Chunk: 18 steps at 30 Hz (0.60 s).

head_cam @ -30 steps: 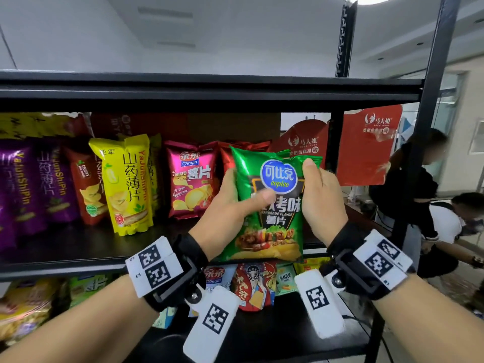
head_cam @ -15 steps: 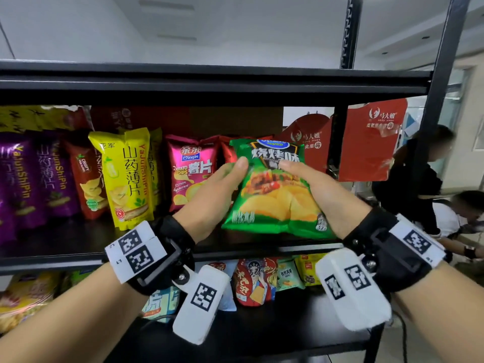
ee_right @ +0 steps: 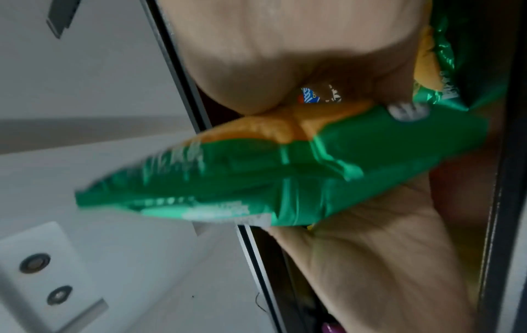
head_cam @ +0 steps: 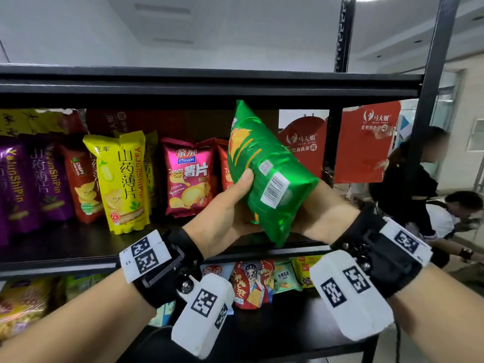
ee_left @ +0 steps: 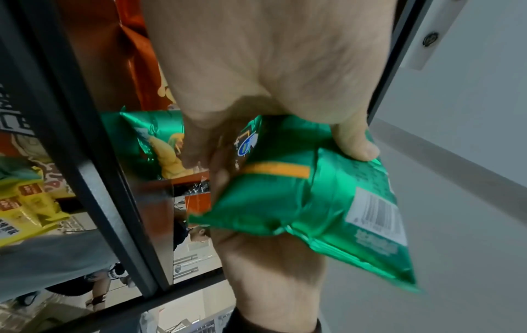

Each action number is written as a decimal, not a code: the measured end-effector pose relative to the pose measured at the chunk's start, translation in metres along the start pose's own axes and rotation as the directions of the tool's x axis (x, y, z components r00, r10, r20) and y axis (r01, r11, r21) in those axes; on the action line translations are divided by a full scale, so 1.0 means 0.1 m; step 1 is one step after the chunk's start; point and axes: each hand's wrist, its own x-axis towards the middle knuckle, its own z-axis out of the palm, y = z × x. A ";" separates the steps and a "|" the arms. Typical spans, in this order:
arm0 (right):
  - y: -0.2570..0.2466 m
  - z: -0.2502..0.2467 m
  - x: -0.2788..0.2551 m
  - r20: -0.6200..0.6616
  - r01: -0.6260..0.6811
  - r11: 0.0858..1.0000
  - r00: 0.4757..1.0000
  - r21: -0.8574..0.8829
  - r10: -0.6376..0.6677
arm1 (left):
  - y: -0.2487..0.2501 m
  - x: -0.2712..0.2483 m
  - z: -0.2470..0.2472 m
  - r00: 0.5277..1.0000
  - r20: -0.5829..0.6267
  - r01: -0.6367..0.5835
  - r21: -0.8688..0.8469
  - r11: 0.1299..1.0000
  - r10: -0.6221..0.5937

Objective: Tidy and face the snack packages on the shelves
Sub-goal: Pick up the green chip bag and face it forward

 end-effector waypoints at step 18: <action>0.24 -0.26 0.26 0.198 0.422 0.878 0.902 -0.226 -0.383 | 0.03 0.03 -0.10 0.836 -0.032 -0.438 0.561 0.702 0.547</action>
